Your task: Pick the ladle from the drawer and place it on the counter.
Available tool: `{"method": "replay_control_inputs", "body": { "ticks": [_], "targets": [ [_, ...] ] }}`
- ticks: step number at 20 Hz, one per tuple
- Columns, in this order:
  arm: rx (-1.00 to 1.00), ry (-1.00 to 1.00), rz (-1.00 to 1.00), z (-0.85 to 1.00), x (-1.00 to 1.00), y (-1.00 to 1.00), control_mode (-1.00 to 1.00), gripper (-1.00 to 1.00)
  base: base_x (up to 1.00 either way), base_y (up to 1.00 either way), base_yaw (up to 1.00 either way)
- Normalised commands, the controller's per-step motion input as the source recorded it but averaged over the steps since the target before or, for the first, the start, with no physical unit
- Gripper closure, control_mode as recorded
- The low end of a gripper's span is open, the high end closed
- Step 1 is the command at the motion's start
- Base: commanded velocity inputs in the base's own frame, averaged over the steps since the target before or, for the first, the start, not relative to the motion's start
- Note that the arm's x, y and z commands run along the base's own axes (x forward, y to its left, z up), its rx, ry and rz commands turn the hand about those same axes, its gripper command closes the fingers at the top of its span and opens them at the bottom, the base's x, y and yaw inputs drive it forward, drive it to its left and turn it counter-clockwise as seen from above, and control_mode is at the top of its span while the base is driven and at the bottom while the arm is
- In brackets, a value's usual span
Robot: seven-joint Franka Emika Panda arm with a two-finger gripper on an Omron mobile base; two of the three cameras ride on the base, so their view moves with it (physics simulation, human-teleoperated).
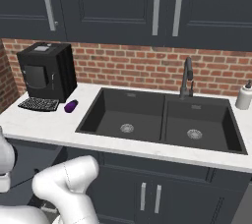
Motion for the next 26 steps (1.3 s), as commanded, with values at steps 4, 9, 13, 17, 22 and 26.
{"method": "replay_control_inputs", "body": {
  "ticks": [4, 9, 13, 17, 22, 26],
  "targets": [
    [0.00, 0.00, -0.13, -0.17, 0.38, -0.03, -1.00, -1.00, 0.00, 0.00, 0.00],
    [-0.01, 0.00, -0.33, -0.01, 0.57, 0.08, -1.00, -1.00, 0.00, 0.00, 0.00],
    [0.00, -0.01, -0.32, 0.00, 0.34, 0.16, -1.00, -1.00, 0.00, 0.00, 0.00],
    [-0.03, -0.06, -0.29, -0.03, 0.33, 0.64, -1.00, -1.00, 0.00, 0.00, 0.00],
    [-0.16, -0.06, -0.27, -0.09, 0.36, 0.67, -1.00, -1.00, 0.00, 0.00, 0.00],
    [-0.15, 0.00, -0.26, -0.07, 0.44, 0.26, -1.00, -1.00, 0.00, 0.00, 0.00]
  ]
}}
